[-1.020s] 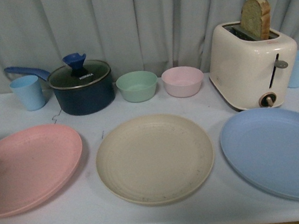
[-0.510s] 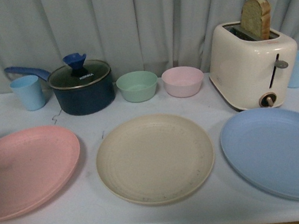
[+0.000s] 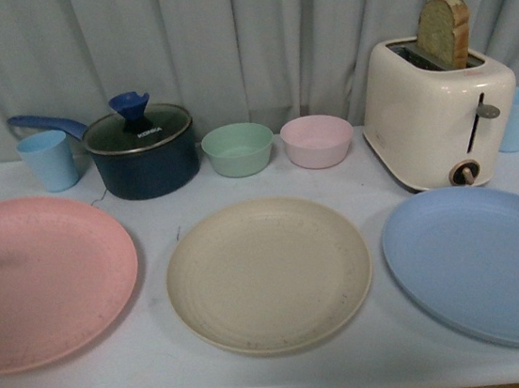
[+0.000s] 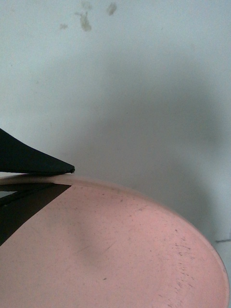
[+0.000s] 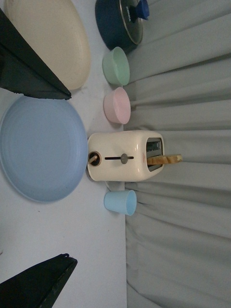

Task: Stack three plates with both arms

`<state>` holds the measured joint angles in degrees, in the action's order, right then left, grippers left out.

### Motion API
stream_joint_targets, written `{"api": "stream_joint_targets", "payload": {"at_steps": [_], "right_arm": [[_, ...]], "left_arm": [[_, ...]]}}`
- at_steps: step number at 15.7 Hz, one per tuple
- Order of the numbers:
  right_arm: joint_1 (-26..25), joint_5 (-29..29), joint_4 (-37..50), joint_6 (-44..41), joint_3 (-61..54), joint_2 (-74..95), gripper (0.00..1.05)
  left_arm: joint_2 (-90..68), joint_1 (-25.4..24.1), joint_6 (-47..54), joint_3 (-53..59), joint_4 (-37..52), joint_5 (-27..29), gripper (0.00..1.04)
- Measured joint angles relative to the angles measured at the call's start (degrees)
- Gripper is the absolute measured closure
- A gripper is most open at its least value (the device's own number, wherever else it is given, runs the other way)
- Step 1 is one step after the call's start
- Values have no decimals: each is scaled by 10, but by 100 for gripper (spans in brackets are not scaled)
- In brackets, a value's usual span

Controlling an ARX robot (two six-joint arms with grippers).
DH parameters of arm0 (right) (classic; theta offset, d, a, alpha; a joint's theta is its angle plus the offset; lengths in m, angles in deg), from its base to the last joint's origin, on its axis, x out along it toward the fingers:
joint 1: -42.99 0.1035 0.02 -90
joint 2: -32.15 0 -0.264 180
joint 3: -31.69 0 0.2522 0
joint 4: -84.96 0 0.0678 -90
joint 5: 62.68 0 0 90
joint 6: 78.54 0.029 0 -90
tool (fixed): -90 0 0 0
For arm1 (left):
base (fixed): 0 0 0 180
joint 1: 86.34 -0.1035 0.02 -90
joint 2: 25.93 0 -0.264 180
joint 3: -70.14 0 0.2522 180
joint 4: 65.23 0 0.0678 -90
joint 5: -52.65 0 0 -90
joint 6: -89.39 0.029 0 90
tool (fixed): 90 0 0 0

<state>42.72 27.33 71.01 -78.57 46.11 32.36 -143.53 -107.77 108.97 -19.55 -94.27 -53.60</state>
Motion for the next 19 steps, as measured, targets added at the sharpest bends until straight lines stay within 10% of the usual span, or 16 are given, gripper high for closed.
{"api": "stream_joint_targets", "payload": {"at_steps": [4, 19], "right_arm": [[0, 0, 0, 0, 0, 0, 6], [0, 0, 0, 0, 0, 0, 6]], "left_arm": [[153, 269, -252, 26, -12, 68, 102], [23, 339, -357, 38, 17, 114, 102]]}}
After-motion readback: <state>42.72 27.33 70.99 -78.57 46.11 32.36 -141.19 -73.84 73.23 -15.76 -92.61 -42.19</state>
